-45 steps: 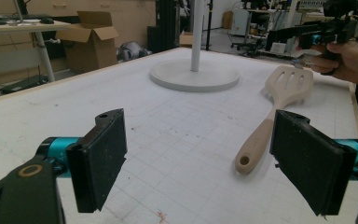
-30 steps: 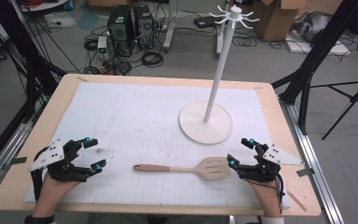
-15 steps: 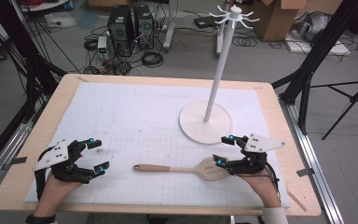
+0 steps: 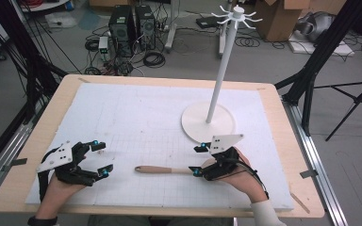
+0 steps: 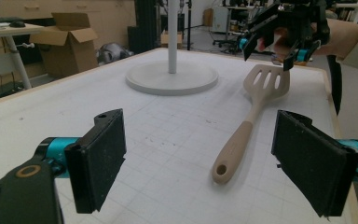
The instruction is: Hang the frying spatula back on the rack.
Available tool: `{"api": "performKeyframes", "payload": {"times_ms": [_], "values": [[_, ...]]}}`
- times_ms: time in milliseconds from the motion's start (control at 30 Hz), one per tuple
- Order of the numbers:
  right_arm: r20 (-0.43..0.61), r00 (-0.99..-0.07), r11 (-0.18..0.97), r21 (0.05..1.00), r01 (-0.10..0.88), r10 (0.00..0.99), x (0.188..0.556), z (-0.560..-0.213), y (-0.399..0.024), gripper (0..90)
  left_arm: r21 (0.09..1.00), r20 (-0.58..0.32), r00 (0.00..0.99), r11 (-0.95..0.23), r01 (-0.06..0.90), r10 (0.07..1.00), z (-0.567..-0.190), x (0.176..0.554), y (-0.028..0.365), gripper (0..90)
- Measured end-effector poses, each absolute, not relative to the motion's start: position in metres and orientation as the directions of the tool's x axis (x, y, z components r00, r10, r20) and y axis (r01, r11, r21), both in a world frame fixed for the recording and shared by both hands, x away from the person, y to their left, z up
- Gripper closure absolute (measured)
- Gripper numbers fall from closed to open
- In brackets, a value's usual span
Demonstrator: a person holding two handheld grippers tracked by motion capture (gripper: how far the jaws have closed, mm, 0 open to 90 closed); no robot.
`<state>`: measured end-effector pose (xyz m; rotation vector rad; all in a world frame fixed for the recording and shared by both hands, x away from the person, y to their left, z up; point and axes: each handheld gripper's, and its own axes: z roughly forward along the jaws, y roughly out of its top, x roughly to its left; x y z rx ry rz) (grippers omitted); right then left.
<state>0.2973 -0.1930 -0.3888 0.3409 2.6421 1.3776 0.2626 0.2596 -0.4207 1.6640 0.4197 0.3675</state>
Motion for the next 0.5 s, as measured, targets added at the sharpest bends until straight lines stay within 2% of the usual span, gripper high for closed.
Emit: {"api": "performKeyframes", "payload": {"times_ms": [333,500], "values": [[-0.030,-0.977,0.696,0.706,0.129,0.211,0.303,-0.397,-0.154,36.7,0.991,0.003,0.884,-0.120,0.061,0.468,-0.421,0.263,0.258,18.1],[-0.023,-0.981,0.768,0.626,0.135,0.191,0.307,-0.408,-0.141,44.2,0.991,-0.002,0.884,-0.120,0.066,0.467,-0.422,0.263,0.258,18.2]]}}
